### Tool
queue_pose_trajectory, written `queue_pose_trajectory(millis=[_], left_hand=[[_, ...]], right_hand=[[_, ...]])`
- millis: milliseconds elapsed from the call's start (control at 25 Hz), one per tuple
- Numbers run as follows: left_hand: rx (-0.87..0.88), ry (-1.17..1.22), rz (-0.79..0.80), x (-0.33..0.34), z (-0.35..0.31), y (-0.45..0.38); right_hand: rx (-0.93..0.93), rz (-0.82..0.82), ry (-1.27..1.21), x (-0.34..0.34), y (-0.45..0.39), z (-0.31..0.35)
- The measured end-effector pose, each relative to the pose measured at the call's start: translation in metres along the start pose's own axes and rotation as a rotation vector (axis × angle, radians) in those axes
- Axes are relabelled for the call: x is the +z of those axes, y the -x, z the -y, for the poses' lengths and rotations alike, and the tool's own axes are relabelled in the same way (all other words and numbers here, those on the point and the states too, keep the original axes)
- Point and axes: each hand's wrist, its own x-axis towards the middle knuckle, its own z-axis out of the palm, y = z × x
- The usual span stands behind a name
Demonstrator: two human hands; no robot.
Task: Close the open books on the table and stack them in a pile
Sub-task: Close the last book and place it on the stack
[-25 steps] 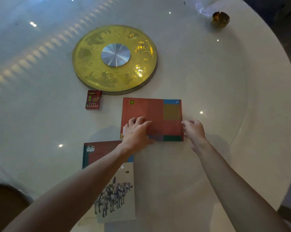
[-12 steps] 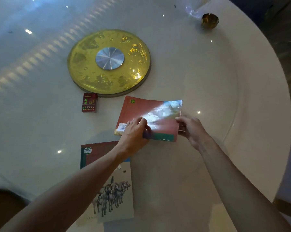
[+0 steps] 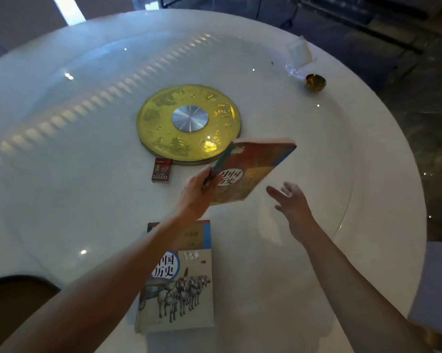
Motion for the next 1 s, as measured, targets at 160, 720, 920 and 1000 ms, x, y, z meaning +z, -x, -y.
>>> queue_pose_trajectory(millis=[160, 720, 920, 1000], left_hand=[[0.047, 0.197, 0.064, -0.028, -0.025, 0.021], [-0.467, 0.293, -0.130, -0.072, 0.066, 0.118], [-0.604, 0.147, -0.137, -0.073, 0.105, 0.151], [-0.623, 0.114, -0.134, -0.070, 0.115, 0.161]], right_hand=[[-0.057, 0.190, -0.053, 0.010, 0.025, 0.000], [0.021, 0.252, 0.245, 0.079, 0.100, -0.059], [0.197, 0.266, 0.250, 0.094, 0.114, -0.112], [0.230, 0.265, 0.255, 0.098, 0.117, -0.126]])
